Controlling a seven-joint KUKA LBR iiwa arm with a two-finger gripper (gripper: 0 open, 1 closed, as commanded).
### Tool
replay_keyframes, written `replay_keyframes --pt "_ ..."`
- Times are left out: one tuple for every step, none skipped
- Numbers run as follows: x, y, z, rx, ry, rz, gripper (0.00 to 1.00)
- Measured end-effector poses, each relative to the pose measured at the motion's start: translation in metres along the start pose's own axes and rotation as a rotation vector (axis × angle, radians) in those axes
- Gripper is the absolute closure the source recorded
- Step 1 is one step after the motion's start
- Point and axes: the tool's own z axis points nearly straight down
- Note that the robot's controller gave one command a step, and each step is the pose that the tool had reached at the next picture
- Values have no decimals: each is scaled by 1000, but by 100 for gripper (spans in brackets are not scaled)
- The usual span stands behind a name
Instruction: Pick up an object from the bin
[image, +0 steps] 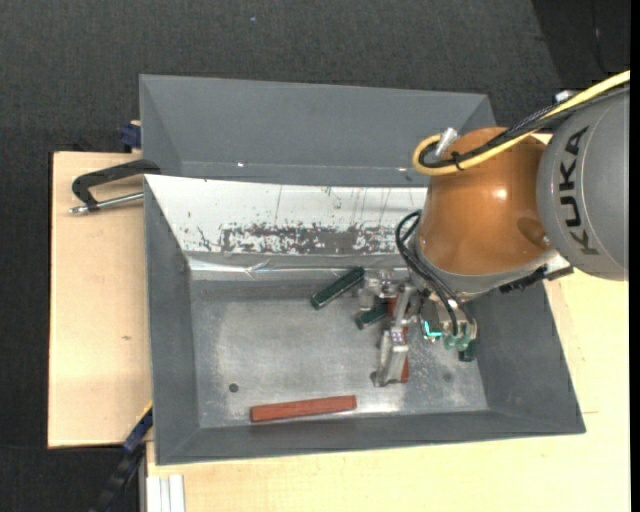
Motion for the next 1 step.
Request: replay_keyframes --pt "-2 0 -3 0 -8 1 0"
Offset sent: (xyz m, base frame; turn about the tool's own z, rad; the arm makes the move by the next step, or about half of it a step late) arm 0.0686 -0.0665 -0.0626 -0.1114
